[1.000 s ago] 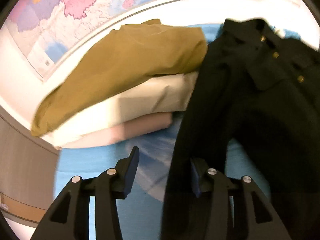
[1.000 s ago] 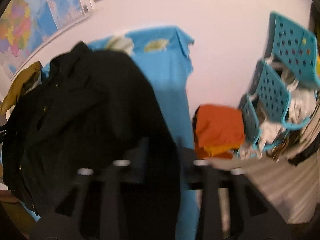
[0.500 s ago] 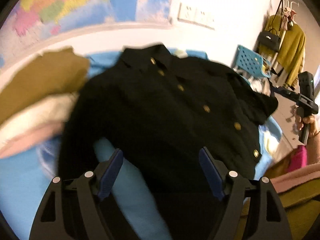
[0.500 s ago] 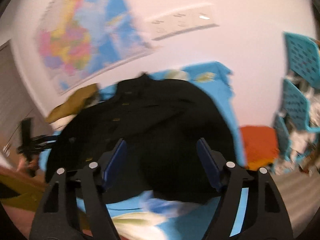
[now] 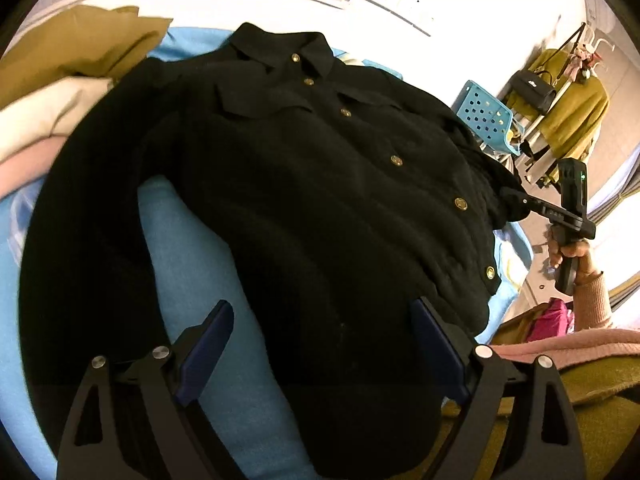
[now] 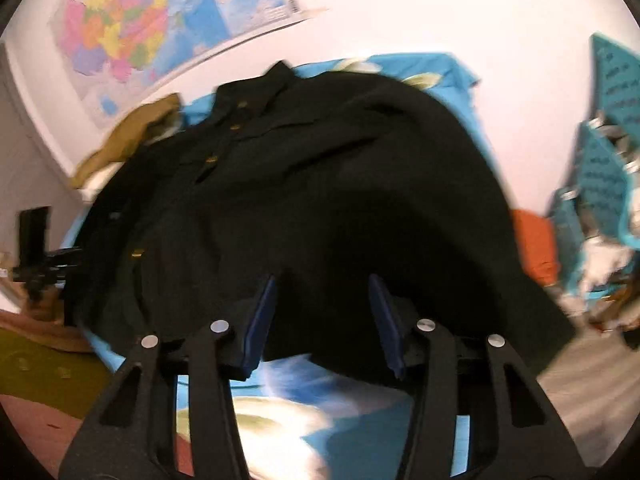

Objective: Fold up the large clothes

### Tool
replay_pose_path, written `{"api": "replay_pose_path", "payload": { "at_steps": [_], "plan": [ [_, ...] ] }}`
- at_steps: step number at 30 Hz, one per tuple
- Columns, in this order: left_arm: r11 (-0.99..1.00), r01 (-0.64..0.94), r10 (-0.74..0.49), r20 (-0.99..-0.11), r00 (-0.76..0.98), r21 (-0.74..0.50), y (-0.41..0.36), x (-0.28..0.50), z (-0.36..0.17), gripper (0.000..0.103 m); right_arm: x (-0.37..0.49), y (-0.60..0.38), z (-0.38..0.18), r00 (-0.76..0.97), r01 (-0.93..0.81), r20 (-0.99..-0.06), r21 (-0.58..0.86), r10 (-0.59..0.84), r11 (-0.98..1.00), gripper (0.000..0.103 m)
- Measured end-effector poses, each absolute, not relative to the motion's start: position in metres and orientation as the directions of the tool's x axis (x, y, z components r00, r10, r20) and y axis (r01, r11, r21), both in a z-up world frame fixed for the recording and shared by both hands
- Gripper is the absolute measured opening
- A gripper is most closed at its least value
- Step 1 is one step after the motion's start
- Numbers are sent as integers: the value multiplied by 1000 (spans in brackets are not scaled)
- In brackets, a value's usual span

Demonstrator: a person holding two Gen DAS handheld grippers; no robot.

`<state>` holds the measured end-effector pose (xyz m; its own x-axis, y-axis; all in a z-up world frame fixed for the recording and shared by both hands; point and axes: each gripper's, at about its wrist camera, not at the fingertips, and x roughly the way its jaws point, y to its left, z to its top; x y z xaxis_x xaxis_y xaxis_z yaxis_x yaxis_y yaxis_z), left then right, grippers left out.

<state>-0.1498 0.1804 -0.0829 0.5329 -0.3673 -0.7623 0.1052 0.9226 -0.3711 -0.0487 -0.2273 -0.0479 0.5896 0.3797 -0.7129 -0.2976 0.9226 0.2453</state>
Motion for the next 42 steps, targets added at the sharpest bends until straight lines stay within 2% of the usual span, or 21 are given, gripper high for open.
{"api": "replay_pose_path", "payload": {
  "at_steps": [3, 6, 10, 12, 14, 15, 18, 19, 20, 22, 25, 27, 28, 29, 30, 31, 32, 33, 34, 40, 42],
  "plan": [
    [910, 104, -395, -762, 513, -401, 181, -147, -90, 95, -49, -221, -46, 593, -295, -723, 216, 355, 931, 52],
    [894, 153, -436, -740, 512, -421, 171, -146, -91, 96, -51, -207, -49, 586, -317, -727, 201, 358, 927, 76],
    [882, 178, -460, -721, 518, -436, 162, -142, -92, 94, -52, -187, -55, 586, -349, -736, 150, 340, 925, 78],
    [897, 153, -429, -732, 530, -415, 160, -138, -91, 73, -55, -185, -50, 581, -371, -714, 195, 391, 908, 74],
    [896, 129, -423, -730, 537, -424, 164, -136, -88, 37, -60, -180, -41, 601, -393, -688, 188, 407, 900, 72],
    [895, 121, -422, -727, 542, -429, 166, -136, -87, 35, -60, -176, -38, 610, -402, -683, 169, 401, 900, 72],
    [884, 127, -440, -711, 549, -449, 171, -137, -84, 43, -50, -169, -34, 625, -405, -685, 123, 373, 906, 72],
    [884, 122, -440, -717, 541, -451, 171, -137, -86, 64, -43, -168, -35, 626, -401, -691, 112, 362, 909, 72],
    [874, 119, -460, -720, 520, -472, 171, -135, -91, 76, -35, -167, -37, 630, -389, -701, 86, 333, 917, 72],
    [868, 125, -469, -710, 526, -481, 170, -134, -92, 79, -20, -164, -42, 642, -364, -717, 26, 271, 931, 72],
    [869, 133, -469, -707, 529, -477, 165, -131, -92, 78, 0, -165, -57, 614, -324, -764, -18, 196, 946, 83],
    [876, 114, -450, -711, 540, -468, 166, -129, -93, 54, 8, -166, -66, 585, -322, -788, -7, 193, 947, 83],
    [886, 95, -429, -725, 539, -454, 167, -127, -94, 35, 11, -168, -72, 563, -319, -798, 28, 213, 947, 74],
    [879, 82, -436, -725, 533, -469, 171, -126, -96, 26, 10, -170, -74, 561, -311, -799, 38, 216, 950, 67],
    [869, 73, -448, -718, 532, -489, 174, -126, -96, 20, 8, -171, -71, 568, -320, -793, 34, 220, 947, 60],
    [858, 63, -459, -707, 538, -510, 180, -127, -94, 13, 4, -173, -66, 558, -342, -788, 67, 259, 937, 40],
    [836, 68, -490, -683, 541, -545, 186, -128, -90, 9, 0, -175, -60, 555, -345, -780, 102, 290, 933, 30],
    [819, 72, -511, -666, 543, -570, 191, -129, -87, 9, -7, -178, -49, 556, -357, -757, 156, 343, 921, 24],
    [801, 75, -526, -640, 560, -594, 199, -133, -77, 8, -13, -181, -38, 545, -390, -727, 222, 418, 894, 0],
    [768, 95, -535, -553, 639, -633, 240, -150, -32, 7, -49, -198, 17, 535, -487, -562, 404, 631, 774, 1],
    [780, 81, -527, -582, 620, -620, 243, -151, -37, 8, -48, -203, 10, 539, -457, -598, 384, 593, 803, 6]
  ]
}}
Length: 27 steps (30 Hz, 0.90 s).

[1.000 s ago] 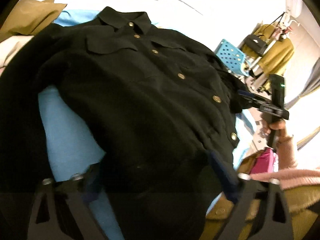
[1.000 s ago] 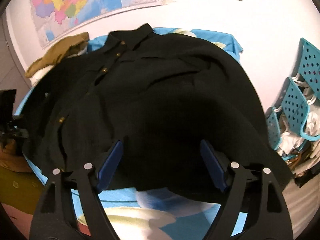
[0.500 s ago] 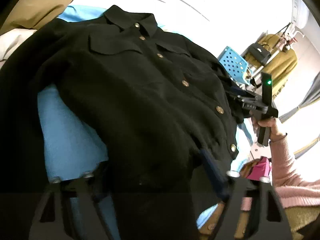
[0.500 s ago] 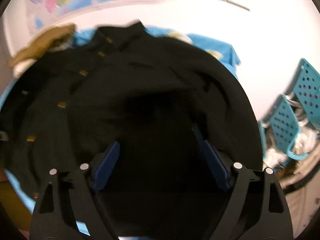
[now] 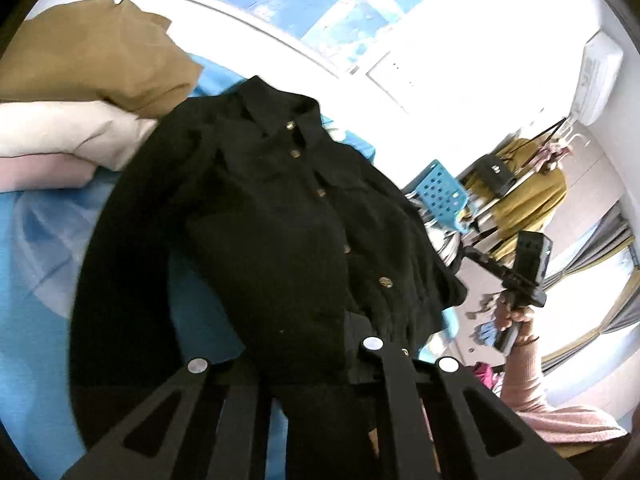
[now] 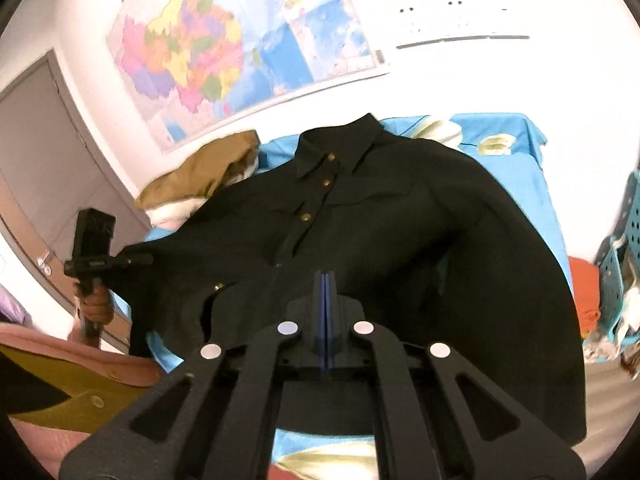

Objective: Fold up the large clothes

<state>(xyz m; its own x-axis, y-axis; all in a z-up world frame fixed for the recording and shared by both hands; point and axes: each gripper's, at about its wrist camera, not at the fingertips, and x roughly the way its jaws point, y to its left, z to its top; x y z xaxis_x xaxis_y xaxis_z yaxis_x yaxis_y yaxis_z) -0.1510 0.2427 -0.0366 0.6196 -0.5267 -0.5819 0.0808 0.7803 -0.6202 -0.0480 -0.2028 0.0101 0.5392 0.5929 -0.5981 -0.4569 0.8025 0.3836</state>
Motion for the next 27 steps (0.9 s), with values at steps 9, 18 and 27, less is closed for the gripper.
{"api": "replay_pose_path", "payload": {
  "at_steps": [9, 18, 27],
  "plan": [
    [843, 12, -460, -711, 531, -537, 227, -143, -86, 66, -47, -186, -58, 516, -384, -752, 226, 410, 896, 73],
    [880, 49, -429, -745, 511, -473, 208, -128, -89, 31, -27, -187, -69, 497, -398, -756, 237, 426, 886, 18],
    [802, 114, -535, -618, 576, -587, 231, -141, -44, 8, -95, -236, 3, 533, -461, -423, 581, 733, 671, 16]
  ]
}}
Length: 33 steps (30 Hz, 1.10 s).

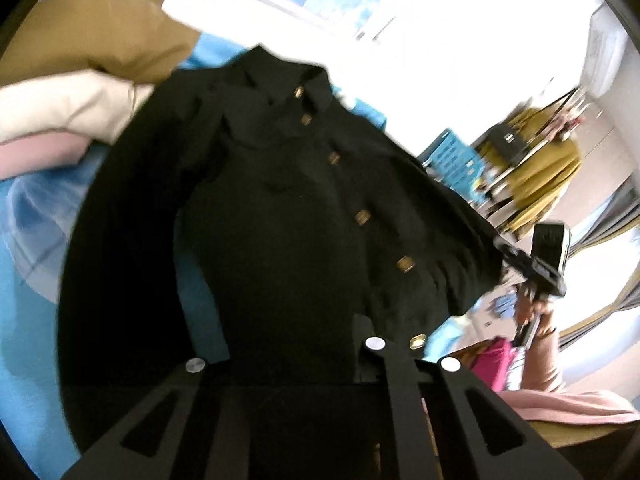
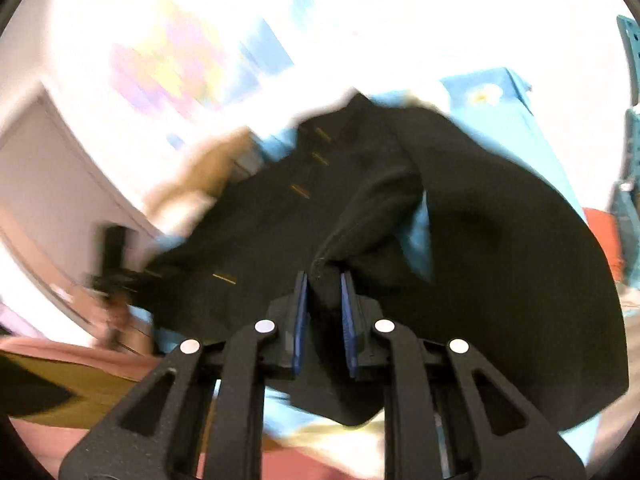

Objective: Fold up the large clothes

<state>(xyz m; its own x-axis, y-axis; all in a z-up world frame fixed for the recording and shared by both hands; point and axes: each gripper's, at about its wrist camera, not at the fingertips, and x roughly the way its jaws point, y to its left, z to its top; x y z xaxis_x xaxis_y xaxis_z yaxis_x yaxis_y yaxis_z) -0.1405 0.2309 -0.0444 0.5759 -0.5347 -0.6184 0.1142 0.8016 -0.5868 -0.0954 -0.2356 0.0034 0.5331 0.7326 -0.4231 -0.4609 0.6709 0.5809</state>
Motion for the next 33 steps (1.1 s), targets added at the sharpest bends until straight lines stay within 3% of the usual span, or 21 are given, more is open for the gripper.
{"api": "replay_pose_path", "payload": {
  "at_steps": [2, 3, 6, 9, 13, 15, 16, 17, 19, 22, 24, 25, 27, 29, 30, 31, 33],
  "plan": [
    [789, 132, -551, -598, 582, -600, 235, -147, -35, 8, -116, -247, 14, 539, -489, -340, 618, 770, 615, 16],
    [787, 134, -555, -595, 581, -603, 237, -149, -34, 8, -119, -249, 12, 544, -479, -348, 618, 763, 623, 16],
    [805, 105, -539, -646, 541, -584, 235, -149, -47, 9, -115, -247, -19, 526, -392, -515, 559, 677, 731, 16],
    [861, 42, -468, -758, 455, -507, 225, -143, -76, 12, -103, -235, -58, 468, -316, -665, 489, 582, 813, 20],
    [914, 39, -372, -797, 476, -404, 218, -146, -75, 31, -98, -234, -69, 461, -302, -686, 475, 563, 826, 39],
    [911, 81, -382, -755, 532, -404, 219, -156, -58, 44, -104, -244, -49, 513, -338, -635, 468, 577, 816, 45],
    [913, 104, -379, -723, 578, -395, 220, -164, -45, 57, -106, -249, -39, 550, -346, -610, 455, 570, 821, 51],
    [915, 121, -374, -694, 616, -385, 222, -170, -34, 61, -110, -258, -30, 583, -344, -591, 442, 557, 829, 60],
    [923, 140, -356, -655, 667, -359, 223, -176, -17, 63, -109, -282, -16, 674, -278, -569, 394, 470, 876, 80],
    [931, 154, -339, -621, 707, -332, 222, -176, -1, 66, -89, -314, -32, 698, -102, -653, 316, 294, 943, 86],
    [935, 168, -332, -607, 722, -311, 217, -171, 7, 66, -76, -330, -56, 656, -54, -682, 384, 323, 922, 86],
    [937, 175, -331, -607, 722, -303, 216, -170, 8, 66, -69, -335, -68, 632, -44, -692, 417, 349, 908, 85],
    [939, 187, -330, -612, 719, -288, 211, -163, 9, 67, -61, -338, -84, 605, -59, -685, 470, 406, 881, 73],
    [940, 199, -333, -622, 708, -276, 198, -150, 8, 67, -57, -335, -82, 620, -114, -634, 512, 463, 852, 34],
    [940, 205, -335, -628, 702, -272, 193, -145, 6, 67, -62, -335, -77, 636, -131, -619, 503, 462, 854, 32],
    [939, 217, -341, -637, 691, -267, 186, -135, 6, 67, -62, -334, -68, 646, -153, -602, 501, 469, 852, 7],
    [936, 244, -351, -650, 674, -252, 176, -124, 6, 67, -63, -334, -38, 688, -179, -578, 451, 439, 875, 7]
  ]
}}
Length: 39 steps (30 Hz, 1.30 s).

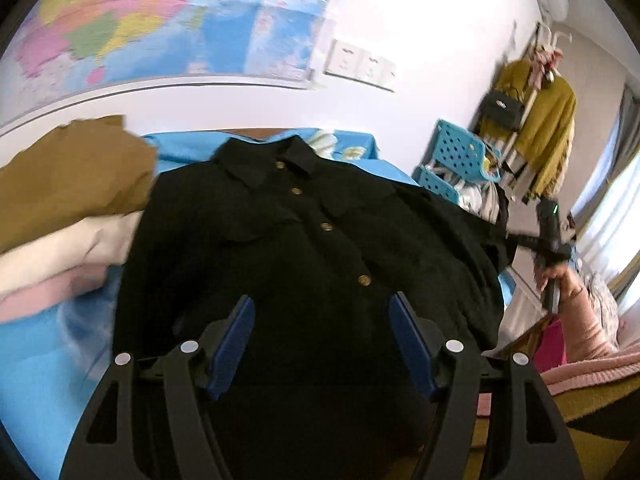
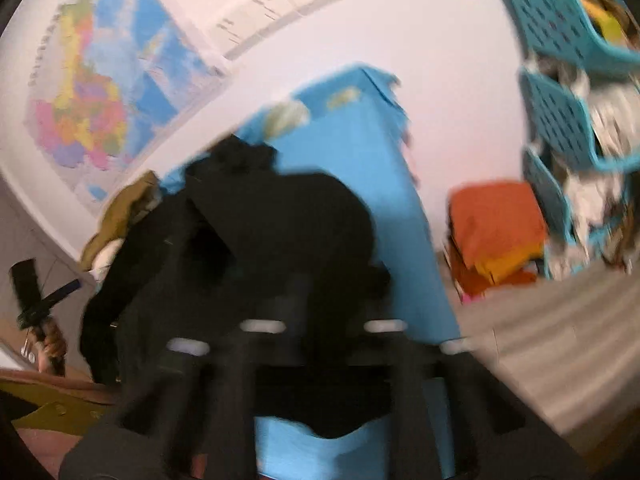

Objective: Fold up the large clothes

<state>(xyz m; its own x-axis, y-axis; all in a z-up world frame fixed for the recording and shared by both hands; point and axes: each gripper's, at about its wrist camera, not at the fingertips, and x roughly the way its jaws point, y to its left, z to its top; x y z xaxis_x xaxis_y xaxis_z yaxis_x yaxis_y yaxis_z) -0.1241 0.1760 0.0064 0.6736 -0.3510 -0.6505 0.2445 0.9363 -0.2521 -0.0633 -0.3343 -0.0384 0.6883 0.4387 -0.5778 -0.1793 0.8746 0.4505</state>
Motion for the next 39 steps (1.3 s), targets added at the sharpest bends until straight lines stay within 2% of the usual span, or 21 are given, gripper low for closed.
{"api": "replay_pose_path", "payload": {
  "at_steps": [5, 8, 13, 17, 23, 27, 31, 33, 35, 39],
  "plan": [
    [922, 323, -377, -678, 631, -212, 146, -91, 5, 67, -62, -364, 51, 837, -187, -409, 410, 363, 893, 7],
    [907, 369, -397, -698, 596, -202, 126, -68, 2, 67, -61, -370, 70, 850, -198, -387, 391, 356, 899, 7],
    [878, 427, -432, -740, 515, -216, 94, -29, -12, 67, -39, -355, 73, 785, -256, -411, 464, 463, 848, 8],
    [857, 440, -472, -753, 458, -270, 82, -4, -20, 67, -33, -317, 94, 718, -382, -362, 509, 594, 771, 8],
    [824, 453, -547, -682, 485, -339, 99, -4, -1, 67, -24, -220, 138, 596, -577, -294, 492, 748, 653, 12],
    [822, 429, -566, -617, 547, -374, 131, -16, 18, 69, 14, -128, 126, 454, -660, -338, 493, 824, 566, 13],
    [850, 371, -527, -604, 597, -375, 161, -32, 23, 72, 63, -52, 73, 336, -640, -480, 515, 810, 571, 14],
    [865, 339, -501, -623, 600, -369, 169, -37, 18, 72, 84, -31, 46, 281, -604, -543, 540, 791, 586, 28],
    [875, 322, -484, -642, 595, -361, 172, -37, 13, 73, 95, -26, 27, 285, -561, -588, 538, 757, 629, 53],
    [880, 317, -474, -681, 559, -353, 166, -35, 0, 80, 93, -66, 31, 368, -540, -552, 528, 749, 655, 59]
  ]
}}
